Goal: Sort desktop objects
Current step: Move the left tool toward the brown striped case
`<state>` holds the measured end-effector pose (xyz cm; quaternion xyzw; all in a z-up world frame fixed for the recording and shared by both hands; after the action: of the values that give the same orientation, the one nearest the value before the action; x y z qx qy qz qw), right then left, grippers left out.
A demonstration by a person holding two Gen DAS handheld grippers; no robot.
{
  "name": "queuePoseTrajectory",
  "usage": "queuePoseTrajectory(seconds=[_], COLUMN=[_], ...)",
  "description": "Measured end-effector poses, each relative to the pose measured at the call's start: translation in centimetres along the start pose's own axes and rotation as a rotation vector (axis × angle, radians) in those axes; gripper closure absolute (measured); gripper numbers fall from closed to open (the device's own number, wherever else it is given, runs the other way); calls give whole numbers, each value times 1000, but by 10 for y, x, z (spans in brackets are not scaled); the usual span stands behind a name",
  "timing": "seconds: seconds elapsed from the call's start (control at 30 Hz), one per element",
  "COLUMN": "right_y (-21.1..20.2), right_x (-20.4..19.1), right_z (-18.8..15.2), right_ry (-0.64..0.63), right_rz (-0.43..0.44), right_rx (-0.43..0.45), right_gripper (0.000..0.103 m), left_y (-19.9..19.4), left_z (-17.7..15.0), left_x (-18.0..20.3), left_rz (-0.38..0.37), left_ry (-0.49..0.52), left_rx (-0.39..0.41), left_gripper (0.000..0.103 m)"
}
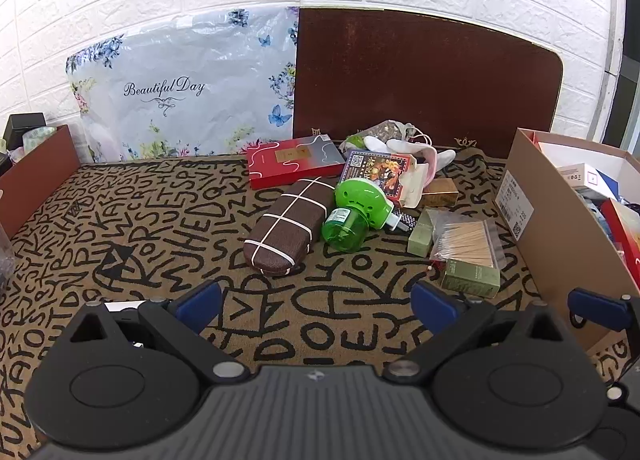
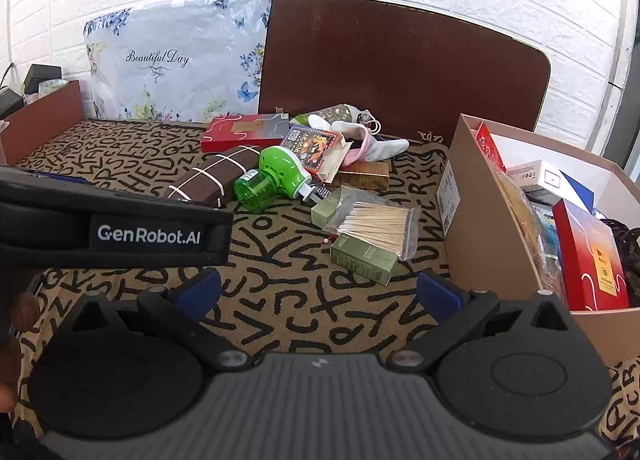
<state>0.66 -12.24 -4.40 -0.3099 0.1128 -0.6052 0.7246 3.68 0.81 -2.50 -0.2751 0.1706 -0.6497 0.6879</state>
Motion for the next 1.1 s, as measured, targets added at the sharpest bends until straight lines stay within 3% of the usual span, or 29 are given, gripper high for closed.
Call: queuePoseTrajectory(seconds=[1.1], right_y=[45], right_x=[-15], right_z=[12], right_ry=[-35], right_rz=[51], right_rx=[-54], right_gripper=[2], left_y=[49], left_z=[16], left_x=[-23], left_rz=[13], left_ry=[-2], left_rx=[-76], left_gripper=[0])
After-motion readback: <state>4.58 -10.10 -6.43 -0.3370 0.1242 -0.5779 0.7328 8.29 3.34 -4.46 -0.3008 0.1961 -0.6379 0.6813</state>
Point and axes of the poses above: each gripper's, at about its wrist camera, not at the fingertips, and y roughly the way its jaws point, x to its right, z to its top, the point moved 2 cm from there along y, roughly the way its jaws point, and after that the axes turned 10 degrees about -y, right-handed, at the moved point
